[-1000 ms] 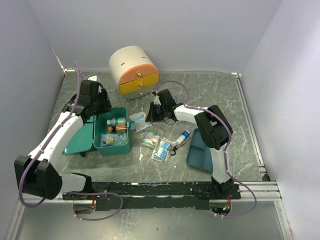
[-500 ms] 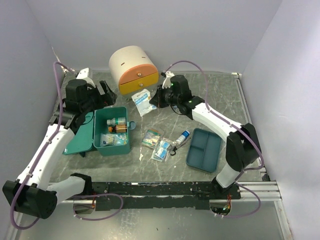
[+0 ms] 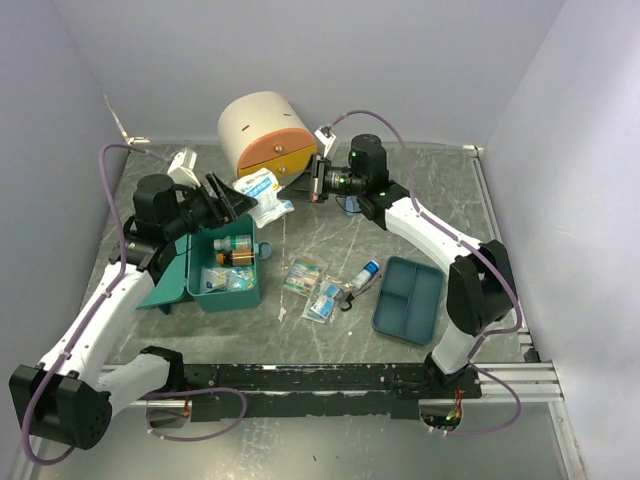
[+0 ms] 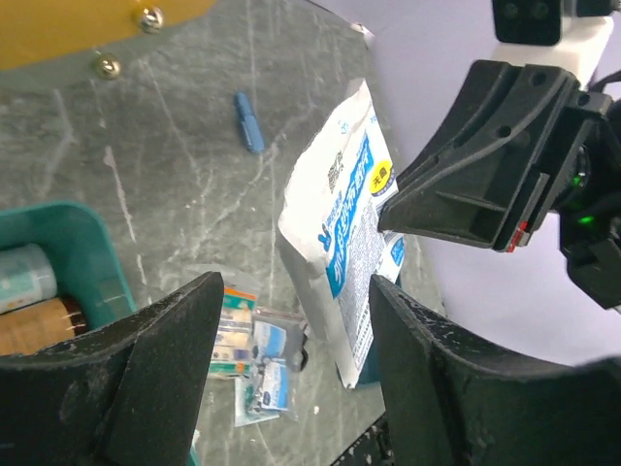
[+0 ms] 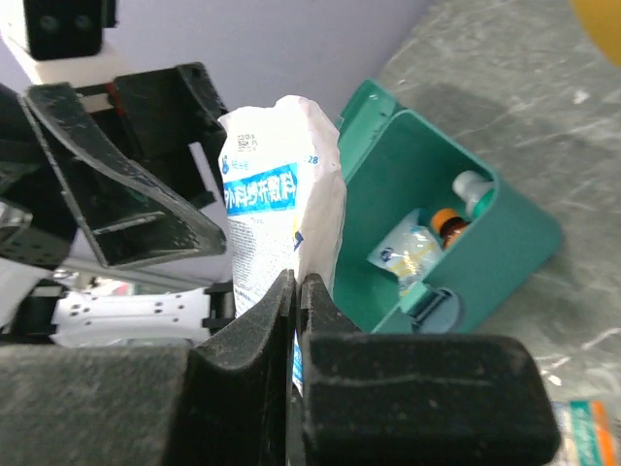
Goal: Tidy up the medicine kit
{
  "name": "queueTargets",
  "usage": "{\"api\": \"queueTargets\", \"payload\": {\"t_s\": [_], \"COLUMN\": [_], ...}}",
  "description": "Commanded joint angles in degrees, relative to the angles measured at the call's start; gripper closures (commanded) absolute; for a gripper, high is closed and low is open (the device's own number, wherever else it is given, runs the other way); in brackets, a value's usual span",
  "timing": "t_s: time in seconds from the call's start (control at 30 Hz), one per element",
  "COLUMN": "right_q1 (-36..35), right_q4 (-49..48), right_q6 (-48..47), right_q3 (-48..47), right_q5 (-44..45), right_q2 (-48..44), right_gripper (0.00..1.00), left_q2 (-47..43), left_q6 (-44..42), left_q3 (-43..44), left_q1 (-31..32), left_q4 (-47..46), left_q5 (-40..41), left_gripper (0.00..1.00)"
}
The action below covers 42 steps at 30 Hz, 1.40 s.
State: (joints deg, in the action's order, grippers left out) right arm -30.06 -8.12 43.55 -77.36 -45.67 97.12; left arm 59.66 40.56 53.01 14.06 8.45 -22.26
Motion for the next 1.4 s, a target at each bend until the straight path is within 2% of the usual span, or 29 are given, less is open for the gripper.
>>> {"api": "queueTargets", "payload": {"t_s": [0.0,0.27,0.37,0.47,0.57,0.67,0.9,0.97,1.1,1.17,1.23,1.37], "right_q1": [-0.1,-1.0,-1.0,-1.0,-0.9,-0.3,1.5,1.5,0.8,0.4,0.4,-0.1], "right_q4": [-8.0,-5.2,-4.1,-2.4,1.7,7.7,11.6,18.7,27.6,30.9,32.0,33.3], "right_q6": [8.8,6.5,5.8,5.5,4.1,2.6,8.1,10.9,14.9,16.4,18.6,22.2], "right_q3": [-0.6,-1.2,-1.2,-1.8,-3.3,-5.2,-5.2,-9.9,-21.3,-26.6,-28.6,-30.2], "right_q5": [-6.4,-6.6,-6.1,-5.2,-3.3,-0.2,1.0,5.2,6.6,7.0,7.0,6.6], "right_q2": [1.4,1.6,1.0,0.2,-1.1,-2.4,-6.0,-5.2,0.4,3.0,4.4,6.5], "right_gripper": [1.00,1.00,0.99,0.80,0.55,0.43,0.39,0.39,0.39,0.38,0.38,0.36], "left_q2": [-1.2,-2.1,-3.9,-5.3,-5.2,-5.5,-8.1,-8.0,-8.7,-8.5,-8.1,-8.6], "left_q6": [6.4,7.7,3.4,-3.4,-13.6,-24.2,-49.2,-56.4,-66.1,-73.6,-78.9,-84.5], "left_q3": [-1.3,-3.1,-4.2,-5.1,-3.7,-2.4,-3.8,-3.6,-3.2,-2.3,-0.9,-1.4], "left_q1": [-0.4,-0.4,-0.4,-0.4,-0.4,-0.4,-0.4,-0.4,-0.2,-0.2,-0.2,-0.2], "left_q4": [-7.8,-11.8,-13.6,-17.1,-17.9,-18.0,-21.1,-23.3,-28.8,-26.8,-24.9,-28.6], "left_q5": [-6.2,-5.3,-4.8,-8.3,-11.4,-13.2,-12.6,-14.1,-15.3,-16.6,-17.1,-17.7], "left_gripper": [0.33,0.64,0.69,0.70,0.72,0.70,0.70,0.72,0.71,0.70,0.71,0.70]}}
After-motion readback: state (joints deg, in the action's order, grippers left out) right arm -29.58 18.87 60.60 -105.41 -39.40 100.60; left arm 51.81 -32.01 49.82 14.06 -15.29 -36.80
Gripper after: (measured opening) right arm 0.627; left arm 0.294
